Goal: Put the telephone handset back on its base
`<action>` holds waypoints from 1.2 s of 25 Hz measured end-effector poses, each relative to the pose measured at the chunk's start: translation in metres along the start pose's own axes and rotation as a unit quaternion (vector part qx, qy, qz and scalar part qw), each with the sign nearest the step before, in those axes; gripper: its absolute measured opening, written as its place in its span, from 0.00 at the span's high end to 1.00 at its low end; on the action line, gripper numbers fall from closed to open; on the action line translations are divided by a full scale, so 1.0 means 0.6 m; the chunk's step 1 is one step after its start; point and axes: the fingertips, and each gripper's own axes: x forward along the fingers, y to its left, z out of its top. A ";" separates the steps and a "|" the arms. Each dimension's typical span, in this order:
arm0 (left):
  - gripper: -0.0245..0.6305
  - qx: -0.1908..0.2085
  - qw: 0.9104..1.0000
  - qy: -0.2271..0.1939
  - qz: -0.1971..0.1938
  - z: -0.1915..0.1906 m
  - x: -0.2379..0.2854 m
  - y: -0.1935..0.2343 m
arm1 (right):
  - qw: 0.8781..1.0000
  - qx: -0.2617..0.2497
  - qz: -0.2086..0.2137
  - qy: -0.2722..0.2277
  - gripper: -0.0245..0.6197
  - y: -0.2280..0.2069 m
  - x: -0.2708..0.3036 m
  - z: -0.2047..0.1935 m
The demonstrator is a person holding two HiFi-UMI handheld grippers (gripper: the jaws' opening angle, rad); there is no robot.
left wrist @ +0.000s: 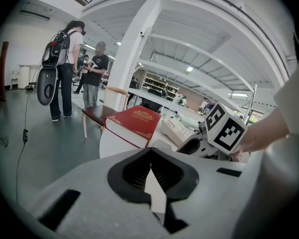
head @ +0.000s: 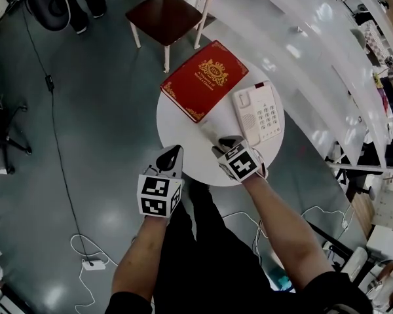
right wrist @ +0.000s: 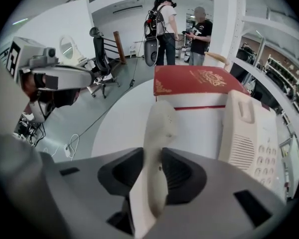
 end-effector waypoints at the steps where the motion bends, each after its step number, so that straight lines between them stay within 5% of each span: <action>1: 0.95 0.000 1.000 0.000 -0.001 0.000 0.000 -0.002 | 1.000 0.004 0.000 -0.001 0.77 -0.002 -0.001 -0.001; 8: 0.95 0.000 1.000 0.001 -0.004 0.002 0.001 -0.005 | 0.999 0.041 -0.017 -0.008 0.76 -0.032 -0.004 -0.005; 16: 0.95 -0.003 1.000 0.002 -0.005 -0.001 -0.001 -0.007 | 0.999 -0.009 -0.039 0.024 0.71 -0.032 0.012 -0.009; 30: 0.95 -0.004 1.000 0.005 0.001 -0.007 -0.022 0.002 | 0.998 0.033 0.023 0.038 0.66 -0.003 0.024 -0.039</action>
